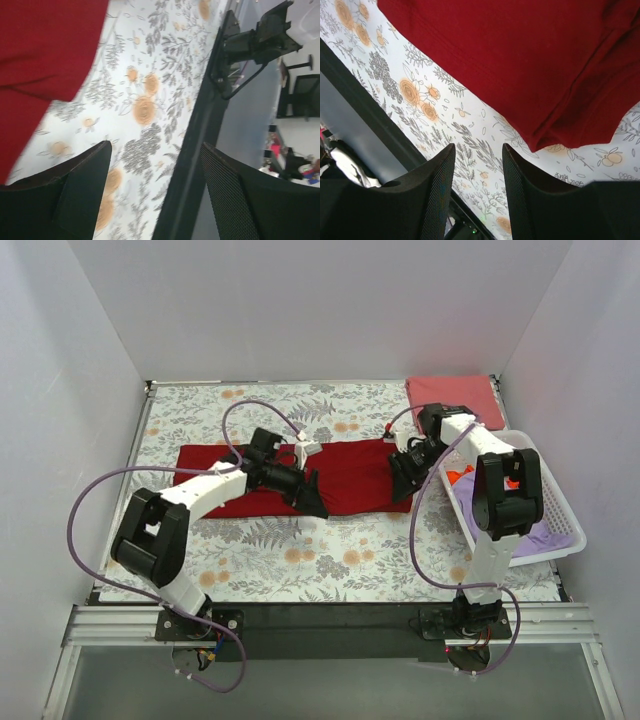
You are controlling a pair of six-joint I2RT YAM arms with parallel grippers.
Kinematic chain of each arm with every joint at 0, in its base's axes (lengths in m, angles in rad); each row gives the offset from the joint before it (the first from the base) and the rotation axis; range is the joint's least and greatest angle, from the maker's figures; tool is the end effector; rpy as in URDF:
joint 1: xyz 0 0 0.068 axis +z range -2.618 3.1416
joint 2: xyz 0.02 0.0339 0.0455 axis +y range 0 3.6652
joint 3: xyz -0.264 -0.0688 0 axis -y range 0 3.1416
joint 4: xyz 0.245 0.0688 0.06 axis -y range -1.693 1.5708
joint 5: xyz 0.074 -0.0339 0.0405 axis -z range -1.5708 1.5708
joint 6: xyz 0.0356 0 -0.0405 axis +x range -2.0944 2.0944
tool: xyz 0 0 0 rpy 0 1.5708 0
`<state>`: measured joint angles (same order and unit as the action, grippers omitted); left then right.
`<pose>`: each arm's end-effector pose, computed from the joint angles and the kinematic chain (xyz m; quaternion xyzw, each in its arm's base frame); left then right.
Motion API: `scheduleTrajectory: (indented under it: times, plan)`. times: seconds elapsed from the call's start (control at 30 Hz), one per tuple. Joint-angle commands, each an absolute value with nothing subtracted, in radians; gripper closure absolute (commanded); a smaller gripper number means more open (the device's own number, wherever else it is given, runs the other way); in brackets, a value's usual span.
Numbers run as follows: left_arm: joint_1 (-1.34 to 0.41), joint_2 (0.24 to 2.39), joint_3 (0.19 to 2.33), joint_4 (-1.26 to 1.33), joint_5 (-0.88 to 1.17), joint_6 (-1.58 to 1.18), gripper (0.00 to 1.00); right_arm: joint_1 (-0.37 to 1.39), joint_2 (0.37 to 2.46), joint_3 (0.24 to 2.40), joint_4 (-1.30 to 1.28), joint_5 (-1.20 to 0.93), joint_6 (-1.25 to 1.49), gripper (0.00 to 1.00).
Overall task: Fold and stack the t-shirts
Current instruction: Fold the tshirt
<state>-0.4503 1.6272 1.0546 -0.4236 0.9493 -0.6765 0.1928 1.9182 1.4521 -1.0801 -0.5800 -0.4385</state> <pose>0.2798 -0.1674 0.2152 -0.0324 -0.8622 0.5052 0.0210 0.3479 0.0878 0.2015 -0.3008 0.9097 0.2823 0.0467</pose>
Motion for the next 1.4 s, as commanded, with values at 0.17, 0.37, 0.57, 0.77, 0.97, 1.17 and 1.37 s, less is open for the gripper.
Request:
scheduleTrajectory:
  times: [0.17, 0.37, 0.57, 0.77, 0.97, 1.17, 1.37]
  plan:
    - [-0.548, 1.729, 1.000, -0.074, 0.870, -1.126, 0.23, 0.169, 1.951, 1.382, -1.057, -0.578, -0.405, 0.50]
    - [-0.560, 1.807, 0.983, 0.047, 0.848, -1.236, 0.23, 0.152, 2.006, 1.396, -1.020, -0.580, -0.387, 0.48]
    - [-0.563, 1.835, 0.980, 0.064, 0.841, -1.253, 0.23, 0.140, 2.029, 1.401, -1.017, -0.614, -0.374, 0.50]
    - [-0.563, 1.842, 0.972, 0.080, 0.842, -1.272, 0.24, 0.140, 1.999, 1.414, -1.022, -0.647, -0.365, 0.50]
    - [-0.561, 1.836, 0.967, 0.026, 0.836, -1.275, 0.27, 0.138, 2.009, 1.433, -1.022, -0.647, -0.362, 0.51]
    - [-0.558, 1.815, 0.907, 0.006, 0.819, -1.279, 0.26, 0.140, 2.014, 1.457, -1.023, -0.657, -0.359, 0.51]
    - [-0.555, 1.844, 0.942, 0.008, 0.770, -1.287, 0.25, 0.138, 2.040, 1.463, -1.020, -0.653, -0.359, 0.51]
